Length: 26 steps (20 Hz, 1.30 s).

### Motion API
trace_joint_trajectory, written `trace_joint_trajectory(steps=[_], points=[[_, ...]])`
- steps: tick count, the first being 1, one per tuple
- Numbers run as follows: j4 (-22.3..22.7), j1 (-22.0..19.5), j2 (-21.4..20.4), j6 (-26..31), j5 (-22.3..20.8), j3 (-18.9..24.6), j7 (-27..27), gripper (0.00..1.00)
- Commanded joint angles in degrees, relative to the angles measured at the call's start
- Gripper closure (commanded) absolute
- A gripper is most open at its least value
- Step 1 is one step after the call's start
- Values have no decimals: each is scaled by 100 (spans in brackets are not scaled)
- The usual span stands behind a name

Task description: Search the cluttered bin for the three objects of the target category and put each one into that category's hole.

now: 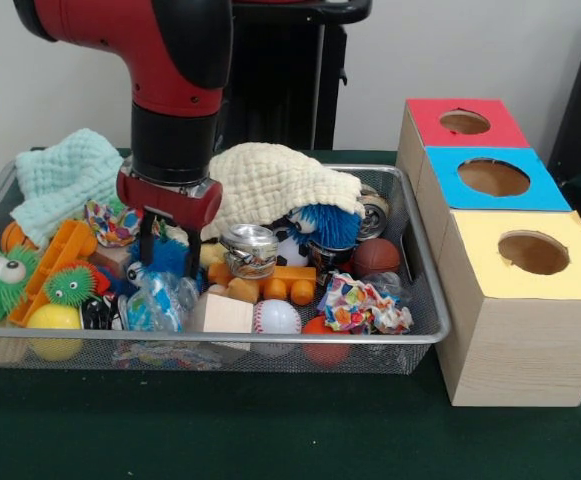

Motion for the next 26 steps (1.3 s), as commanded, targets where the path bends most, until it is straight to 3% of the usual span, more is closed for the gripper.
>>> trace_joint_trajectory(steps=[1,16,26], points=[[-477,0,290,487,138,300,399,0],[-488,41,313,480,118,343,403,0],[-220,178,264,473,161,448,478,0]])
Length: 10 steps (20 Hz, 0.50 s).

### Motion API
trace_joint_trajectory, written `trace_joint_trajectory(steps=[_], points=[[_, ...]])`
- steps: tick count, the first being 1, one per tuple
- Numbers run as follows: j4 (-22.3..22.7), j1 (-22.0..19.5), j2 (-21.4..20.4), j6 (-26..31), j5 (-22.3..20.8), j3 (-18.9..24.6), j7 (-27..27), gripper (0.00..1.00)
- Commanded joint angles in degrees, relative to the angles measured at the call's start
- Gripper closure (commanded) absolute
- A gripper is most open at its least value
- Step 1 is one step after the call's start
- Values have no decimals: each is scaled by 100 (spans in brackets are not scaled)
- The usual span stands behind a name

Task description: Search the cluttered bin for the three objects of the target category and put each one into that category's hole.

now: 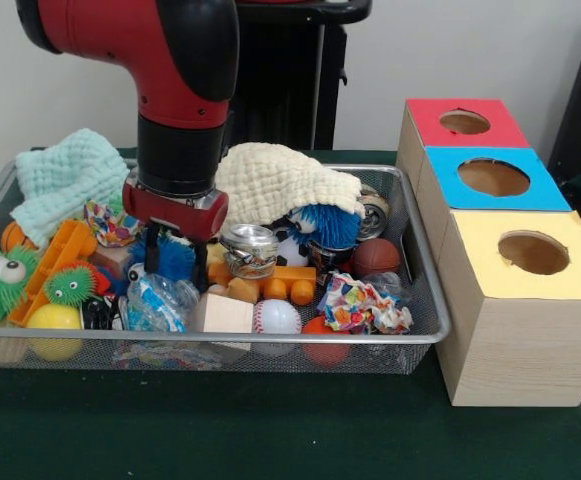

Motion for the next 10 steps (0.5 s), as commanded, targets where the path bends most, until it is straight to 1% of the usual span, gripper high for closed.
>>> trace_joint_trajectory(steps=[1,7,10], points=[[-37,85,122,426,167,446,489,0],[-106,61,147,531,165,503,387,0],[-208,13,197,588,154,551,300,0]])
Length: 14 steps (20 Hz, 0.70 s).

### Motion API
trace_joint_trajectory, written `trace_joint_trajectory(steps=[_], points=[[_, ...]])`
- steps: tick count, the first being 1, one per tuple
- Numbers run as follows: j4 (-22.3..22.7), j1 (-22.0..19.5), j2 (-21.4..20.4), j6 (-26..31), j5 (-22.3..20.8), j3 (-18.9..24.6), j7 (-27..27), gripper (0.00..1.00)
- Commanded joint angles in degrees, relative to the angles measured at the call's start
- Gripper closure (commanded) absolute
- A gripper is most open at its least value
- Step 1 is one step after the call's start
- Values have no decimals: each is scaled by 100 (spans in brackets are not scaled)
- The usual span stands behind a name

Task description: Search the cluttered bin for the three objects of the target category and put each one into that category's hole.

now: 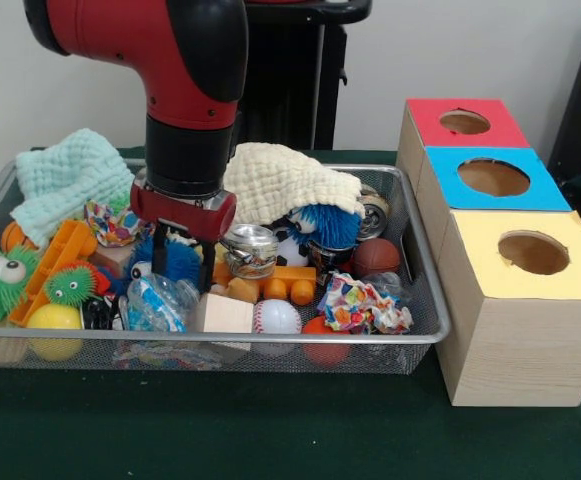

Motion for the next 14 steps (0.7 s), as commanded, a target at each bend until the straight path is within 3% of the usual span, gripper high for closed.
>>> trace_joint_trajectory(steps=[1,4,6,14], points=[[-254,-70,236,595,146,561,265,0],[-374,-183,348,595,106,644,137,0],[-228,-261,425,372,9,660,136,0],[-583,-292,492,678,2,706,-23,0]])
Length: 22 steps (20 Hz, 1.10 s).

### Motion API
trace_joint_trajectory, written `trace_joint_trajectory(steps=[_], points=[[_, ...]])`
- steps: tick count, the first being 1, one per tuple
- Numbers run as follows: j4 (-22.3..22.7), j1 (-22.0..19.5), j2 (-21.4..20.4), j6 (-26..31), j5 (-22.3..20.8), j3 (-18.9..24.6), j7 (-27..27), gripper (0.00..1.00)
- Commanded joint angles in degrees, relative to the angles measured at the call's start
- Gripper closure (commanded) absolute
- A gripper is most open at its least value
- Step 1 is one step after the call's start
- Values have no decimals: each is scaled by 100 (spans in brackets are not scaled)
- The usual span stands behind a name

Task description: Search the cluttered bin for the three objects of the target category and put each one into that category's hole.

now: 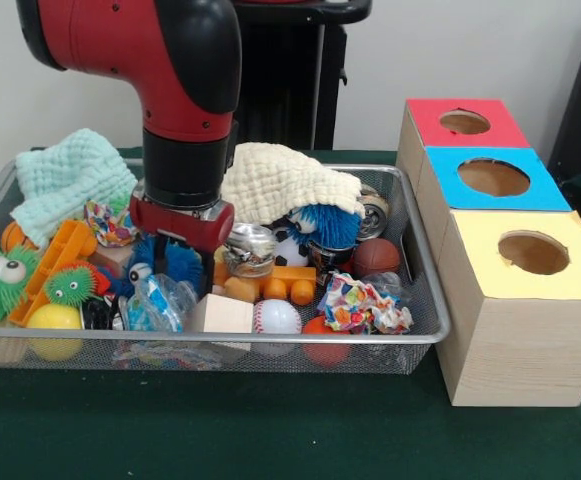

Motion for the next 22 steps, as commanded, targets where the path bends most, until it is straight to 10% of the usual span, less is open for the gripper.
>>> trace_joint_trajectory(steps=[1,22], points=[[-549,-150,375,706,0,560,-56,0],[-666,-309,264,910,-74,765,-163,0]])
